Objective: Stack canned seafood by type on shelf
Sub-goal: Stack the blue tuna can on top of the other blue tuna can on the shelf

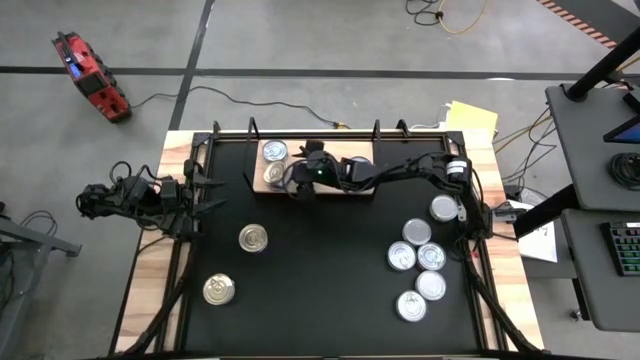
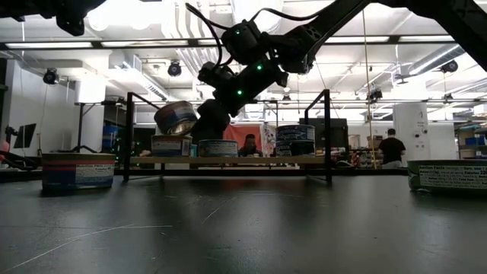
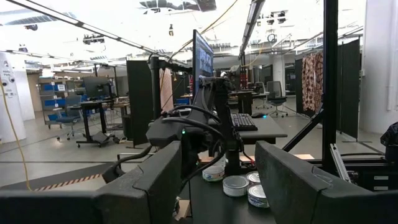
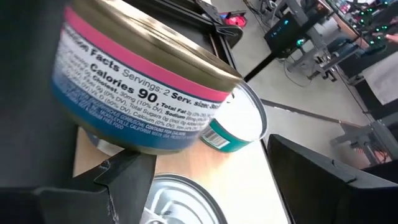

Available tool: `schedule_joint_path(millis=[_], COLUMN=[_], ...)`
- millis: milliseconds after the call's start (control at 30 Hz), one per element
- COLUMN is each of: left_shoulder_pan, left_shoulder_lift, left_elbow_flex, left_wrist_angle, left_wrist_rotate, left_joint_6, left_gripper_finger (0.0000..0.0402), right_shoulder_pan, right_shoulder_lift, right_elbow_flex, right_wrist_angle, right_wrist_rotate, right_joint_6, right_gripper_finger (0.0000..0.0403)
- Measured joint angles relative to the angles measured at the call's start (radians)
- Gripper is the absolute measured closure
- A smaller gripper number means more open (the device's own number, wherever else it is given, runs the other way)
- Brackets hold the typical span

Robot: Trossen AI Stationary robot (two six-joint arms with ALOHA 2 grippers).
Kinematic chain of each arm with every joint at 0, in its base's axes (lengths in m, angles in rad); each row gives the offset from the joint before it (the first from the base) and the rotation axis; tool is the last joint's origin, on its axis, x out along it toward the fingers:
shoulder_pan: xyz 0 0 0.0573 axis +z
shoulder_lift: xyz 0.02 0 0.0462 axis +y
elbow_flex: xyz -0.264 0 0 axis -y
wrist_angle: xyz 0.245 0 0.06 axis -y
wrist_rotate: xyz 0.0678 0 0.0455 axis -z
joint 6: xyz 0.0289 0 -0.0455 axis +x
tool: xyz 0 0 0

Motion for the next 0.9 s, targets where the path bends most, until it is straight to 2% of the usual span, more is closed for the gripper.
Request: schedule_joint_path(millis=[400,900], left_shoulder_pan=[0.0,0.0], left_shoulder_lift=[0.0,0.003], left_elbow_flex=[0.0,-0.026], left_wrist_angle=[0.0,0.015], left_wrist_rotate=[-0.002,0.0], left_joint_6=[0.0,-0.021], left_gripper_finger=[0.0212,0.0212], right_shoulder_pan=[-0.004,-0.005], right_shoulder_lift=[0.0,0.0], right_elbow_flex=[0.0,0.0], right_wrist_angle=[0.005,0.005], right_wrist_rotate=[0.0,-0.001], right_joint_6=[0.018,0.042], right_gripper_finger=[0.0107,0.0136])
